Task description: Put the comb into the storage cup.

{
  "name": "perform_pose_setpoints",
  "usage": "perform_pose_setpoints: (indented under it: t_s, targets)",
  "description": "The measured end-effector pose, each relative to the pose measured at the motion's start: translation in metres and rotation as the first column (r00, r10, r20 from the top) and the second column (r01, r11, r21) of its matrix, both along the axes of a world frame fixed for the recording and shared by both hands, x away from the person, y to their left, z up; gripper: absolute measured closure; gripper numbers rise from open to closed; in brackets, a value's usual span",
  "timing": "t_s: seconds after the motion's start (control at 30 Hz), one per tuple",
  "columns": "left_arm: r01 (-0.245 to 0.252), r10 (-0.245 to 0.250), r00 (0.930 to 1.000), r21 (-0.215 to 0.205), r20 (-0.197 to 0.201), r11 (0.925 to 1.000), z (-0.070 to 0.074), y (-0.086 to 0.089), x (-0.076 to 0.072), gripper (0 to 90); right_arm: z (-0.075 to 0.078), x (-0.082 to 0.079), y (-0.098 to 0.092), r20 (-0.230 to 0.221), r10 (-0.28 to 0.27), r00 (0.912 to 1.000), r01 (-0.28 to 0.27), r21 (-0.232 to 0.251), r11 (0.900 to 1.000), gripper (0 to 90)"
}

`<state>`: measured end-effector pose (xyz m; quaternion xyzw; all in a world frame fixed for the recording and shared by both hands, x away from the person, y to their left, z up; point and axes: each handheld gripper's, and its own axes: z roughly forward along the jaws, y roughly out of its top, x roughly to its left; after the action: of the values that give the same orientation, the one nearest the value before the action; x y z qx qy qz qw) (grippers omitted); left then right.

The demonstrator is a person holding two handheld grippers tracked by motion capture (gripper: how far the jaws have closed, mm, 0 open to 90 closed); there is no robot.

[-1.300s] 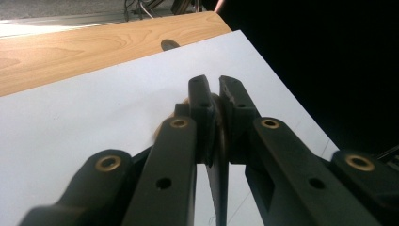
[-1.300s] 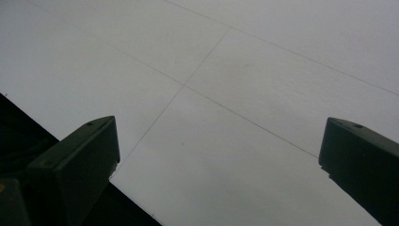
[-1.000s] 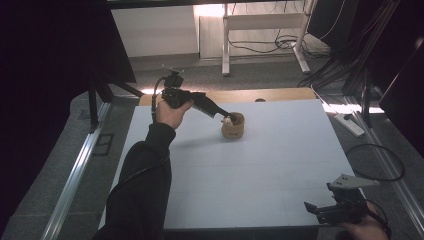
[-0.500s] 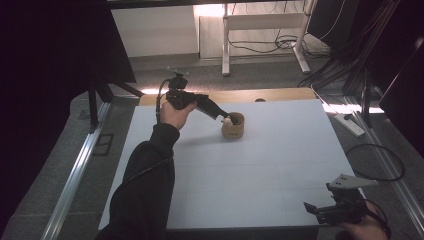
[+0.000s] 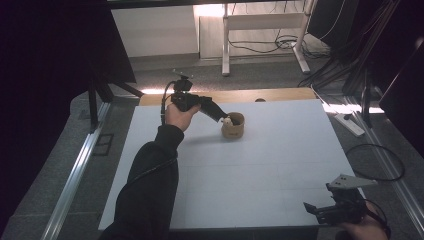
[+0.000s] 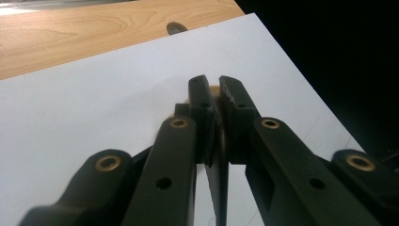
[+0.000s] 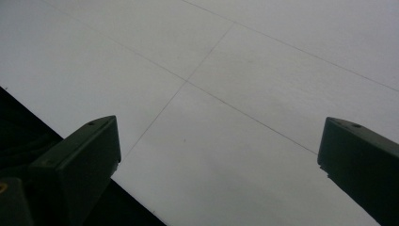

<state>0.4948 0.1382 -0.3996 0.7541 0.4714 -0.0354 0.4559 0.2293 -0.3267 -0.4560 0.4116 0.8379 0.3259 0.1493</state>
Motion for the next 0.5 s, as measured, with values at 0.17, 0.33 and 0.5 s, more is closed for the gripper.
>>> perform_pose_setpoints:
  t_s: [0.17,0.33,0.5]
  targets:
    - [0.0,0.0,1.0,0.01,0.009,0.9999,-0.0006,-0.0048,-0.0001,83.1,0.0,-0.0002,0.0001,0.0,0.002,1.0,-0.002,-0.001,1.0,0.0]
    - [-0.002,0.002,0.9999,0.005,0.012,1.0,-0.0007,-0.0053,0.0001,82.9,0.0,-0.0002,0.0001,0.002,0.004,1.0,-0.004,-0.001,1.0,0.0]
    - [-0.001,0.002,0.9999,-0.011,0.014,0.9999,-0.0032,-0.0037,-0.0004,82.5,0.0,-0.0004,0.0007,0.0,0.006,1.0,-0.006,-0.002,1.0,0.1]
